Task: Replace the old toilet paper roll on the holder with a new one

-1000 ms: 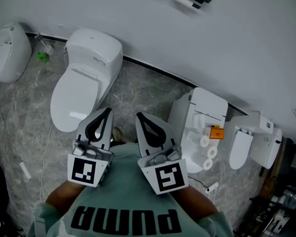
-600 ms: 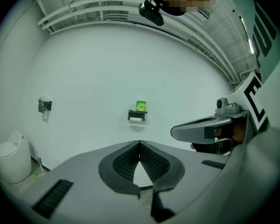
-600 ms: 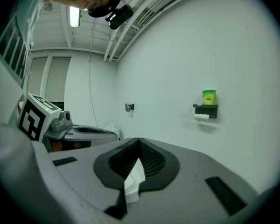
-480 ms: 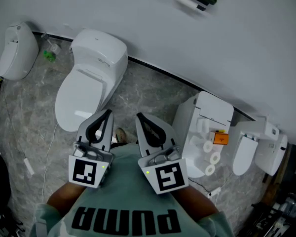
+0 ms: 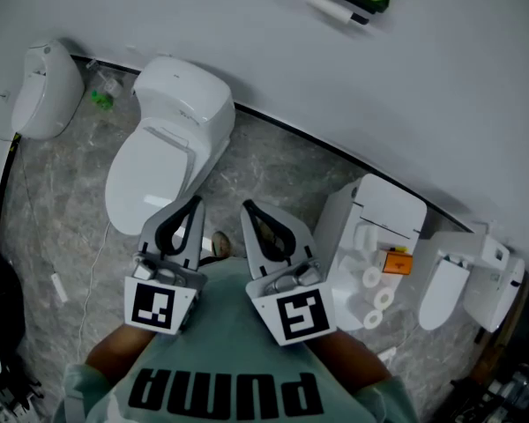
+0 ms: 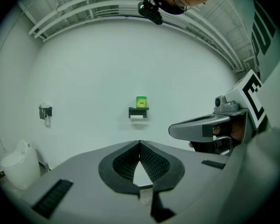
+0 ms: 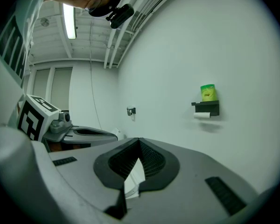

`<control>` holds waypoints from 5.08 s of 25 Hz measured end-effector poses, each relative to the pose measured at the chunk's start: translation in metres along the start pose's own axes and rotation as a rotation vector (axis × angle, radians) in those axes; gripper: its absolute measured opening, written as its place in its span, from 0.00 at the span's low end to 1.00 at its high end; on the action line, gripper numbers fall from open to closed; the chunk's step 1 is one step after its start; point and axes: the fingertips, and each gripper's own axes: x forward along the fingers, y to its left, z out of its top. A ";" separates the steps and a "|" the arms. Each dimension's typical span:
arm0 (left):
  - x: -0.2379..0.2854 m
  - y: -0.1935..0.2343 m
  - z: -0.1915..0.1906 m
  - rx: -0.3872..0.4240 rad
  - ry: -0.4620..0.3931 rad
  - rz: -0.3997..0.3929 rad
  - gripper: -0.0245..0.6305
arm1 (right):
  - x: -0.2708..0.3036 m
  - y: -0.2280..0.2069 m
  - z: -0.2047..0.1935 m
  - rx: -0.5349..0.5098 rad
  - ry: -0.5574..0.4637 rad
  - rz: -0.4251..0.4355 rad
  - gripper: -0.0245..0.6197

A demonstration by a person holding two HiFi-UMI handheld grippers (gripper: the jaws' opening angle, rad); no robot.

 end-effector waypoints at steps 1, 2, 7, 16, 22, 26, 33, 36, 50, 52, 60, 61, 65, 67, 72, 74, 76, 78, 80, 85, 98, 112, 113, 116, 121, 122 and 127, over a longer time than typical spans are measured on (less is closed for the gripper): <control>0.004 -0.002 0.001 0.004 0.004 0.004 0.04 | 0.000 -0.005 0.001 0.006 -0.003 0.003 0.04; 0.008 -0.005 0.002 0.007 0.009 0.009 0.04 | -0.001 -0.011 0.001 0.011 -0.008 0.005 0.04; 0.028 -0.019 0.006 0.036 0.028 0.022 0.04 | -0.004 -0.038 0.001 0.038 -0.024 0.014 0.04; 0.070 -0.049 0.018 0.081 0.031 0.037 0.04 | -0.014 -0.090 0.005 0.047 -0.062 0.031 0.04; 0.094 -0.074 0.024 0.098 0.039 0.036 0.04 | -0.024 -0.124 0.009 0.060 -0.080 0.035 0.04; 0.103 -0.082 0.024 0.103 0.051 0.044 0.04 | -0.027 -0.138 0.006 0.085 -0.085 0.042 0.04; 0.116 -0.088 0.019 0.109 0.092 0.026 0.04 | -0.023 -0.151 -0.003 0.127 -0.065 0.038 0.04; 0.121 -0.085 0.017 0.108 0.093 0.015 0.04 | -0.019 -0.153 -0.006 0.129 -0.059 0.028 0.04; 0.160 -0.051 0.034 0.064 0.031 -0.120 0.04 | 0.019 -0.167 0.009 0.057 -0.020 -0.121 0.04; 0.167 -0.043 0.039 0.056 0.014 -0.142 0.04 | 0.028 -0.170 0.014 0.044 -0.011 -0.150 0.04; 0.198 -0.004 0.064 0.030 -0.056 -0.213 0.04 | 0.077 -0.177 0.040 -0.006 -0.013 -0.256 0.04; 0.201 0.001 0.065 0.025 -0.061 -0.221 0.04 | 0.083 -0.176 0.042 -0.005 -0.016 -0.266 0.04; 0.208 0.015 0.064 0.008 -0.070 -0.271 0.04 | 0.104 -0.171 0.041 0.019 -0.005 -0.302 0.04; 0.210 0.022 0.060 -0.003 -0.063 -0.299 0.04 | 0.113 -0.167 0.038 0.024 0.011 -0.317 0.04; 0.213 0.045 0.052 -0.022 -0.049 -0.337 0.04 | 0.135 -0.158 0.035 0.028 0.041 -0.355 0.04; 0.213 0.054 0.051 -0.031 -0.051 -0.346 0.04 | 0.142 -0.154 0.034 0.023 0.048 -0.370 0.04; 0.212 0.062 0.050 -0.037 -0.053 -0.356 0.04 | 0.148 -0.149 0.033 0.020 0.055 -0.379 0.04; 0.211 0.070 0.049 -0.041 -0.054 -0.362 0.04 | 0.155 -0.143 0.033 0.017 0.060 -0.385 0.04; 0.210 0.077 0.047 -0.044 -0.054 -0.363 0.04 | 0.161 -0.139 0.032 0.014 0.063 -0.387 0.04; 0.210 0.096 0.046 -0.053 -0.056 -0.352 0.04 | 0.176 -0.130 0.031 0.010 0.070 -0.381 0.04; 0.227 0.102 0.049 -0.046 -0.054 -0.300 0.04 | 0.194 -0.145 0.032 0.014 0.066 -0.318 0.04; 0.272 0.062 0.057 -0.003 -0.015 -0.233 0.04 | 0.180 -0.214 0.032 0.077 0.022 -0.254 0.04; 0.275 0.058 0.057 0.001 -0.010 -0.229 0.04 | 0.177 -0.220 0.032 0.084 0.018 -0.252 0.04; 0.286 0.046 0.058 0.012 0.001 -0.217 0.04 | 0.170 -0.239 0.031 0.109 0.007 -0.247 0.04; 0.309 0.031 0.064 0.036 0.008 -0.174 0.04 | 0.162 -0.273 0.026 0.187 -0.009 -0.205 0.04; 0.314 0.030 0.067 0.050 0.009 -0.164 0.04 | 0.161 -0.278 0.023 0.207 -0.009 -0.188 0.04; 0.332 0.023 0.067 0.066 0.022 -0.130 0.04 | 0.166 -0.303 0.013 0.416 -0.048 -0.098 0.04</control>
